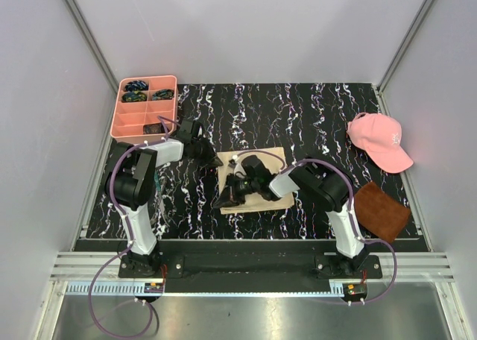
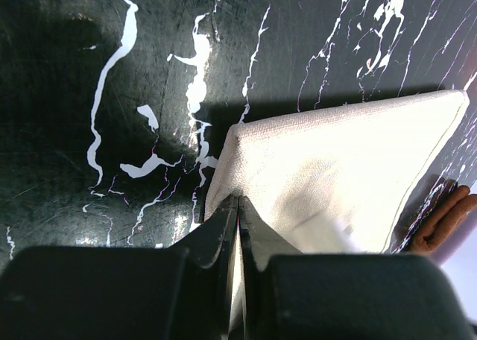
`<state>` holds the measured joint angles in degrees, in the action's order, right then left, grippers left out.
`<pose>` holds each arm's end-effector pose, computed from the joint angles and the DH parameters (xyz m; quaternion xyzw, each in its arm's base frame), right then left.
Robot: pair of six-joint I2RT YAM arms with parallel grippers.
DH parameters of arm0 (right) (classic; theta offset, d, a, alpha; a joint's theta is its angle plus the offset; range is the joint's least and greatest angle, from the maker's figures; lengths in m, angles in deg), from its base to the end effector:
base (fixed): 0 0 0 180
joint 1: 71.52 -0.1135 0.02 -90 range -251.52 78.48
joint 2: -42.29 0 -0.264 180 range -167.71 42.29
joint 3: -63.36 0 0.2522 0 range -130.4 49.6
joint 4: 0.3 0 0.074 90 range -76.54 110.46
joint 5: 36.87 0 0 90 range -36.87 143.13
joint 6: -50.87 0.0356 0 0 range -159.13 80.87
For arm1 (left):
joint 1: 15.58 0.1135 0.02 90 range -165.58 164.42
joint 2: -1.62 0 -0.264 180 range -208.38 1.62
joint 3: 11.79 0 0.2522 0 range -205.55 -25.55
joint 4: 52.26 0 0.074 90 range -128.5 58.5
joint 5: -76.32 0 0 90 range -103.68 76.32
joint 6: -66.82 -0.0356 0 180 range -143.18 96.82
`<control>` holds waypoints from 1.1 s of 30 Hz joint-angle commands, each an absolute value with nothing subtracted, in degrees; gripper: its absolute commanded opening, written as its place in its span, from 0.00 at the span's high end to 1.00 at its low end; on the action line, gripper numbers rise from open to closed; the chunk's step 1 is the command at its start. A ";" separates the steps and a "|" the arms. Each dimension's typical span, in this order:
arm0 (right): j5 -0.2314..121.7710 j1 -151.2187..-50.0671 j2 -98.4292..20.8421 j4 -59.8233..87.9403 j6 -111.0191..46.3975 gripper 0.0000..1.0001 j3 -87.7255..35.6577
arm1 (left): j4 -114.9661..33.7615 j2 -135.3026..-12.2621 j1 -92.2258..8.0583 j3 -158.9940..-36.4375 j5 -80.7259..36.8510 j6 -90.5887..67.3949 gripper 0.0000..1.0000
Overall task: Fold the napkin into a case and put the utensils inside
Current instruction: Smooth out the square-folded napkin at the center of the board, then pick up the top corner of the square-folded napkin from the center of the board.
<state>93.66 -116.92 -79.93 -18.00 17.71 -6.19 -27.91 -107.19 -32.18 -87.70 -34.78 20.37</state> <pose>0.2619 0.2986 0.0784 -0.0763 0.8438 0.5302 0.0329 0.3556 -0.1194 0.1362 -0.1696 0.9293 -0.2909 0.1518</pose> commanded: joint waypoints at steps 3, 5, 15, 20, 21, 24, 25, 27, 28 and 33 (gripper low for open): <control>92.68 -120.73 -76.02 -24.14 21.16 0.94 -0.50 | -28.04 -106.92 -31.41 -87.42 -30.73 19.63 0.91; 92.42 -121.26 -74.70 -24.51 21.52 0.92 1.08 | -27.95 -106.75 -31.49 -87.60 -30.99 19.37 0.91; 63.74 -118.38 -44.04 29.85 4.22 0.23 1.70 | -21.19 -93.84 -34.21 -85.85 -27.31 15.85 0.56; 60.77 -103.27 -31.82 41.41 4.30 0.10 10.74 | -20.30 -86.10 -42.27 -82.59 -27.30 15.84 0.59; 60.69 -101.16 -29.37 41.59 2.90 0.12 12.06 | -20.31 -85.74 -43.87 -82.24 -27.82 16.19 0.63; 60.25 -95.96 -27.06 41.15 0.26 0.24 14.62 | -22.06 -86.00 -48.97 -79.78 -28.44 18.13 0.78; 60.16 -95.51 -27.06 40.97 -0.19 0.28 14.45 | -22.50 -86.09 -49.85 -79.08 -28.35 18.39 0.80; 60.25 -95.34 -28.37 40.27 -1.07 0.33 13.92 | -23.99 -86.44 -51.00 -76.62 -27.83 19.27 0.85; 59.38 -95.16 -29.25 40.44 -0.72 0.36 13.31 | -24.34 -86.53 -51.09 -75.74 -28.00 19.36 0.85; 62.53 -94.10 -34.17 37.46 -2.04 0.40 12.60 | -25.66 -85.04 -51.53 -71.26 -28.00 20.15 0.88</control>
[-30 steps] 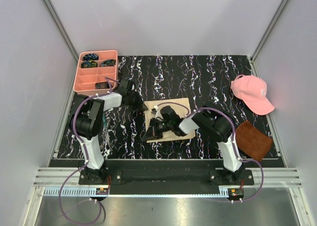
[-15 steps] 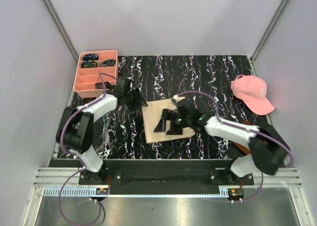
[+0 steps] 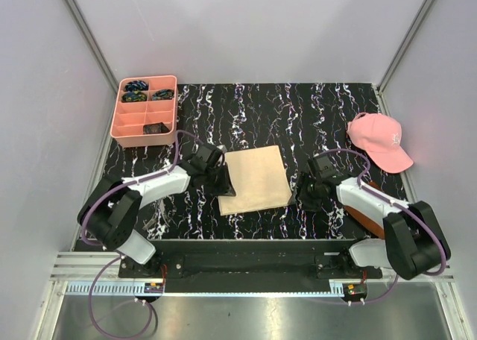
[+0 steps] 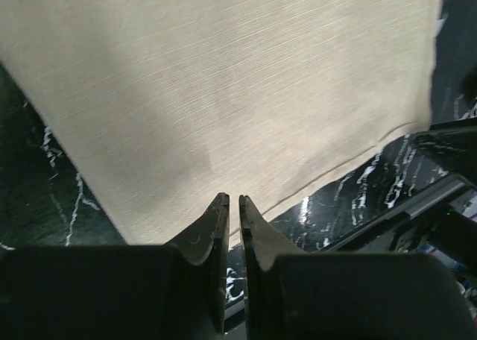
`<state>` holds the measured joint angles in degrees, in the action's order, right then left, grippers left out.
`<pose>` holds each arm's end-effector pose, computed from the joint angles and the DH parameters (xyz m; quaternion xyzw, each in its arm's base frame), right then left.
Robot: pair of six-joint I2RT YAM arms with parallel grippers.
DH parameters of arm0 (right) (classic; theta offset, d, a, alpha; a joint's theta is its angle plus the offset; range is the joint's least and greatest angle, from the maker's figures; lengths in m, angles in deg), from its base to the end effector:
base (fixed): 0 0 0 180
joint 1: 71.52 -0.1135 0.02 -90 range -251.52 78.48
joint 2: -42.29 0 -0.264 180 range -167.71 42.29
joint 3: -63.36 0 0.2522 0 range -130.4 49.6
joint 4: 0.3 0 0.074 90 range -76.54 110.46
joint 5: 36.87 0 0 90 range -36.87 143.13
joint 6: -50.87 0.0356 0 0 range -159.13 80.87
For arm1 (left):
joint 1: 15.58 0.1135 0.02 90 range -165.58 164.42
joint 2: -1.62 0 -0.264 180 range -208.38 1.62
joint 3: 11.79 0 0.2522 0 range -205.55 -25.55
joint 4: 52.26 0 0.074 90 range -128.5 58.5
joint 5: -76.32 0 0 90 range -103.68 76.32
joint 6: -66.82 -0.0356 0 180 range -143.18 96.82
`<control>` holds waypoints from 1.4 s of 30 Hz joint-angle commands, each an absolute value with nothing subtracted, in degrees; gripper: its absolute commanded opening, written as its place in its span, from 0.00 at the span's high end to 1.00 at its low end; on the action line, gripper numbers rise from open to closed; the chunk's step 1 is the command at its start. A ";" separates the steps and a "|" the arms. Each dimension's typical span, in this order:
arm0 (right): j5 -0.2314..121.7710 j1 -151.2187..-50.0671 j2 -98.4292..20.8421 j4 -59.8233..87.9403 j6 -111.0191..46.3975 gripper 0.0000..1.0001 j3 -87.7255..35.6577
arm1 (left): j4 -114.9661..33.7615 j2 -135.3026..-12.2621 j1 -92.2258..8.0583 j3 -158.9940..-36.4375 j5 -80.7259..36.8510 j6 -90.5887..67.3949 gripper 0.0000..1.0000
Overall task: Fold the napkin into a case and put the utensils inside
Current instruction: Pick up the top corner of the square-folded napkin from the center of the board.
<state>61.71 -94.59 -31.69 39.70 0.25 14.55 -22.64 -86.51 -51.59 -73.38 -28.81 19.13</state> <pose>0.2015 0.0916 0.1609 0.1222 0.9663 0.1736 0.1455 0.2351 -0.1823 0.1747 -0.0139 0.9491 -0.2798 0.1442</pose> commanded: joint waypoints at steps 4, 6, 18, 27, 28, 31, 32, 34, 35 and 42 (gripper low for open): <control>61.66 -94.10 -33.83 36.32 -2.65 0.46 12.34 | -26.02 -82.93 -51.71 -68.27 -27.91 20.51 0.89; 61.21 -94.10 -32.87 35.96 -3.00 0.51 12.25 | -25.58 -81.62 -51.71 -66.95 -27.74 20.59 0.89; 63.50 -94.10 -34.26 33.59 -3.97 0.57 11.72 | -24.87 -76.86 -51.71 -63.25 -28.27 21.38 0.89; 63.59 -93.75 -34.62 32.62 -3.79 0.58 11.28 | -24.96 -76.95 -51.80 -62.20 -28.09 21.65 0.90; 63.76 -93.67 -34.70 32.54 -3.88 0.58 11.28 | -24.88 -76.95 -51.80 -61.85 -27.92 21.56 0.90; 64.37 -93.49 -34.88 32.36 -4.06 0.59 11.46 | -24.88 -77.39 -51.80 -61.06 -27.30 21.47 0.90; 64.64 -93.49 -35.14 32.27 -3.97 0.60 11.46 | -24.88 -77.48 -51.80 -60.88 -27.13 21.47 0.91; 64.99 -93.49 -35.23 32.27 -3.88 0.62 11.54 | -24.70 -77.30 -51.80 -60.44 -26.69 21.38 0.91; 64.73 -93.49 -35.06 32.27 -4.06 0.67 11.63 | -24.70 -77.22 -51.80 -60.27 -26.51 21.30 0.91; 65.60 -93.49 -34.71 32.45 -5.98 0.95 11.02 | -24.44 -77.56 -51.80 -58.77 -25.63 21.21 0.91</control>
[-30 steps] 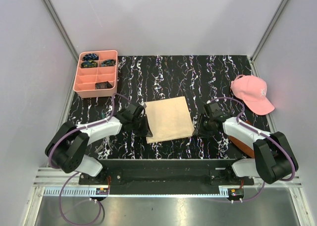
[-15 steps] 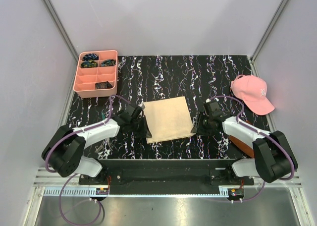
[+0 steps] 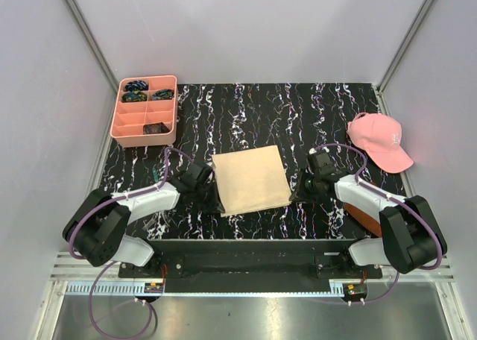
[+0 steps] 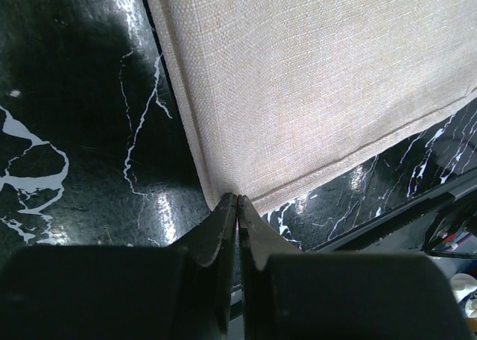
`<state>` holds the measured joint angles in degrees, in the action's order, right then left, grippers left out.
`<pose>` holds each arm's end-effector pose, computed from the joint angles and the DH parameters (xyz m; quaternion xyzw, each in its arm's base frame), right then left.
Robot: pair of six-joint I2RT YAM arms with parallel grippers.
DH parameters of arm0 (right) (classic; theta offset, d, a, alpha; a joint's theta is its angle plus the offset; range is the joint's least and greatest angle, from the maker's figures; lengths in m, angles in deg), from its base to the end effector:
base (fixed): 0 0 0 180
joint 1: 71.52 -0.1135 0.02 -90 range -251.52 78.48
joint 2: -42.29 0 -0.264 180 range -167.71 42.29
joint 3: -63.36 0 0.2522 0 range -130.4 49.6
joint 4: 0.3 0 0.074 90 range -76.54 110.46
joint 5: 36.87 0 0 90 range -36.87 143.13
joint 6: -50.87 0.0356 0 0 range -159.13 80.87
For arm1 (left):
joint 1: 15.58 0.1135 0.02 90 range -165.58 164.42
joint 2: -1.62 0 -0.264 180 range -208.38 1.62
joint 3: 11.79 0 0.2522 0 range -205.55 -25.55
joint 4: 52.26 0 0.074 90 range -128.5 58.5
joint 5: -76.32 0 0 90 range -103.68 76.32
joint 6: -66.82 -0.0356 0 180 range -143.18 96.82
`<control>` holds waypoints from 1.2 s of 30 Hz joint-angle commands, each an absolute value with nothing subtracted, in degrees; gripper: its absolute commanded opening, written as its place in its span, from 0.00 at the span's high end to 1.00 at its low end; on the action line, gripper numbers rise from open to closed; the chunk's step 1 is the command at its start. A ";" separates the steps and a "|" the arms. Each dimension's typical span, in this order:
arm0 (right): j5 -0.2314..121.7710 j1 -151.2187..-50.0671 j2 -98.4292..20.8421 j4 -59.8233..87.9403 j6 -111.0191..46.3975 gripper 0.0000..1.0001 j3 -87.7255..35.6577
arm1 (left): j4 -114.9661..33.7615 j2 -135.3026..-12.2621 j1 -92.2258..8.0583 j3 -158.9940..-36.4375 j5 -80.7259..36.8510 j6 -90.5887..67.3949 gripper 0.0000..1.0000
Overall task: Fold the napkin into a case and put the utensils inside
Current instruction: Pick up the top corner of the square-folded napkin from the center of the board, then fold the top corner of the square-folded napkin at the center of the board.
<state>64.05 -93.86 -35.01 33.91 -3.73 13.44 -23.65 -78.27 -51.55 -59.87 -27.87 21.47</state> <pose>0.2173 0.0966 0.1592 0.0865 0.9614 0.1987 0.1694 0.1904 -0.1489 0.1461 -0.0412 0.9591 -0.2549 0.1159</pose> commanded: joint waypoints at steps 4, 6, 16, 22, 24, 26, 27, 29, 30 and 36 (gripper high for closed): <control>67.45 -93.66 -34.00 33.67 -8.79 1.00 8.91 | -24.96 -77.39 -51.88 -57.72 -25.01 21.47 0.91; 68.59 -94.36 -34.61 34.64 -9.68 1.00 6.81 | -25.57 -77.39 -51.80 -57.01 -25.01 21.91 0.91; 79.22 -105.00 -55.14 25.69 -4.95 1.00 -10.49 | -27.51 -76.42 -51.80 -54.99 -24.67 23.49 0.92; 84.24 -106.06 -71.50 22.60 -2.30 1.00 -27.99 | -27.69 -75.81 -51.80 -54.11 -24.14 23.67 0.92; 85.82 -106.14 -74.16 21.90 -1.51 1.00 -32.30 | -27.95 -75.72 -51.80 -53.85 -24.05 23.84 0.92; 85.74 -106.23 -76.88 21.11 -0.28 1.00 -35.11 | -28.30 -75.81 -51.88 -53.32 -24.22 24.19 0.92; 86.00 -106.23 -77.59 20.85 0.51 1.00 -35.91 | -28.39 -75.72 -51.88 -53.06 -24.22 24.37 0.92; 87.05 -106.41 -79.61 20.59 1.30 1.00 -38.45 | -28.91 -75.46 -51.88 -52.18 -24.40 24.90 0.92; 87.75 -106.50 -80.14 20.15 1.91 1.00 -38.99 | -29.09 -75.20 -51.97 -52.00 -24.40 25.07 0.92; 88.29 -106.85 -83.83 19.44 3.93 1.00 -41.89 | -29.53 -74.58 -52.23 -51.04 -24.66 25.51 0.92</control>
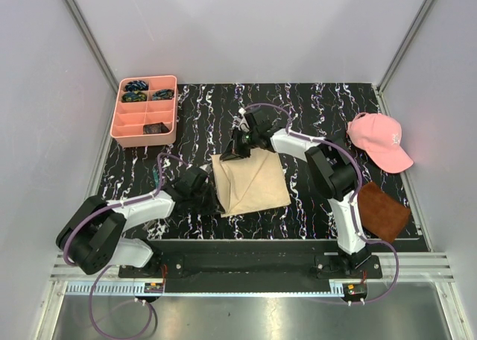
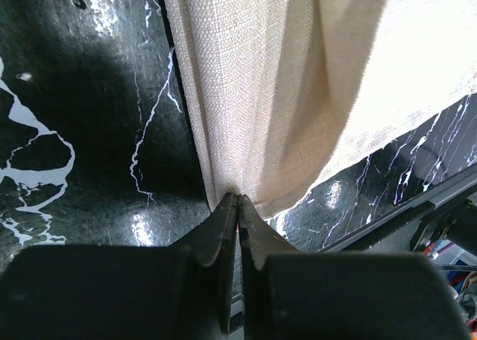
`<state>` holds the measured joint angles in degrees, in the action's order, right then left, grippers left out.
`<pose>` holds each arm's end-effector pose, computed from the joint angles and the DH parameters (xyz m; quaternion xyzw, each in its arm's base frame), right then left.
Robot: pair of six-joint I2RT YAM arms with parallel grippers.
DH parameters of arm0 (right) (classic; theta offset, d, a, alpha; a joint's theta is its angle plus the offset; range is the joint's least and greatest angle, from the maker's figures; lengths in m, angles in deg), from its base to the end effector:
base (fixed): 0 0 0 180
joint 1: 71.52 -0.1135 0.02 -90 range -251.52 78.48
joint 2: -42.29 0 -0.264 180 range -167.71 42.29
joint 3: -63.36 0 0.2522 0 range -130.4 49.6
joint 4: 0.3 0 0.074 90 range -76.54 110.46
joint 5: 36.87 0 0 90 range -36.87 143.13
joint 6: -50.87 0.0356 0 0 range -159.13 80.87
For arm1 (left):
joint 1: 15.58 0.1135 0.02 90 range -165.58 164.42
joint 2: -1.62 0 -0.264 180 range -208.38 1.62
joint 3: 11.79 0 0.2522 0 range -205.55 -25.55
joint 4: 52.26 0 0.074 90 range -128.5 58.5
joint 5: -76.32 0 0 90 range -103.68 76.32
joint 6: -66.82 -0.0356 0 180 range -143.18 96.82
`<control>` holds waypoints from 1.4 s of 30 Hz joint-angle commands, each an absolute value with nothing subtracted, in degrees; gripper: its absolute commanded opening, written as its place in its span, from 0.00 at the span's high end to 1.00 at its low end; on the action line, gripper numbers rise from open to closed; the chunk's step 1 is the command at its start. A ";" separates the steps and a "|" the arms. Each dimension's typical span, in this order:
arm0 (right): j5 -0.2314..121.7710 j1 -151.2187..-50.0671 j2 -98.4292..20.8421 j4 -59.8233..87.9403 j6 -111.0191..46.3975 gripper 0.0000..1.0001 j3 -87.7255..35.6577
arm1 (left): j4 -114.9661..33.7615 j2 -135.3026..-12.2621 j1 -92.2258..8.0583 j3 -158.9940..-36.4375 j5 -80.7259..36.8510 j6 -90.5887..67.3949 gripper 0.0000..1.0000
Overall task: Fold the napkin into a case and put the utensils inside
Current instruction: Fold the top corner of the square-folded napkin at the center of the board.
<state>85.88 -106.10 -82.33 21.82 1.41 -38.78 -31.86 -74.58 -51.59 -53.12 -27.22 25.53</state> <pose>0.3818 0.2866 0.1613 -0.0626 0.8896 0.4319 0.1350 0.1778 -0.1395 0.1364 -0.0699 0.9458 -0.2828 0.1432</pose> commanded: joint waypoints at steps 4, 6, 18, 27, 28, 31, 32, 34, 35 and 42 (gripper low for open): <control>89.16 -106.85 -85.41 18.91 5.52 1.00 -43.56 | -29.62 -74.23 -52.41 -50.51 -24.75 25.69 0.92; 89.43 -106.94 -86.12 19.00 6.22 0.99 -43.91 | -29.62 -73.88 -52.50 -50.33 -24.66 25.87 0.92; 90.13 -106.50 -86.03 20.93 4.65 0.62 -44.88 | -26.46 -62.81 -52.59 -50.16 -23.44 27.27 0.79; 87.06 -103.52 -77.80 27.61 0.78 0.34 -41.92 | -25.05 -63.75 -52.50 -56.21 -22.81 24.20 0.48; 86.27 -102.64 -76.29 27.70 0.86 0.29 -40.33 | -25.49 -64.98 -52.50 -56.92 -23.16 23.59 0.47; 83.02 -98.16 -71.28 27.79 -0.62 0.25 -34.44 | -27.15 -68.59 -52.59 -57.45 -24.22 22.62 0.47; 82.84 -96.15 -70.22 27.96 -2.11 0.24 -33.38 | -27.25 -70.08 -52.59 -57.62 -24.31 22.35 0.47; 84.06 -93.94 -69.78 28.49 -3.44 0.25 -31.18 | -27.77 -71.14 -52.59 -58.24 -24.49 21.57 0.47; 84.24 -93.15 -69.34 28.58 -4.75 0.25 -30.56 | -27.69 -71.85 -52.59 -58.33 -24.57 21.39 0.47; 82.22 -89.54 -69.42 29.90 -7.13 0.35 -28.53 | -27.69 -73.70 -52.59 -58.86 -25.19 21.30 0.57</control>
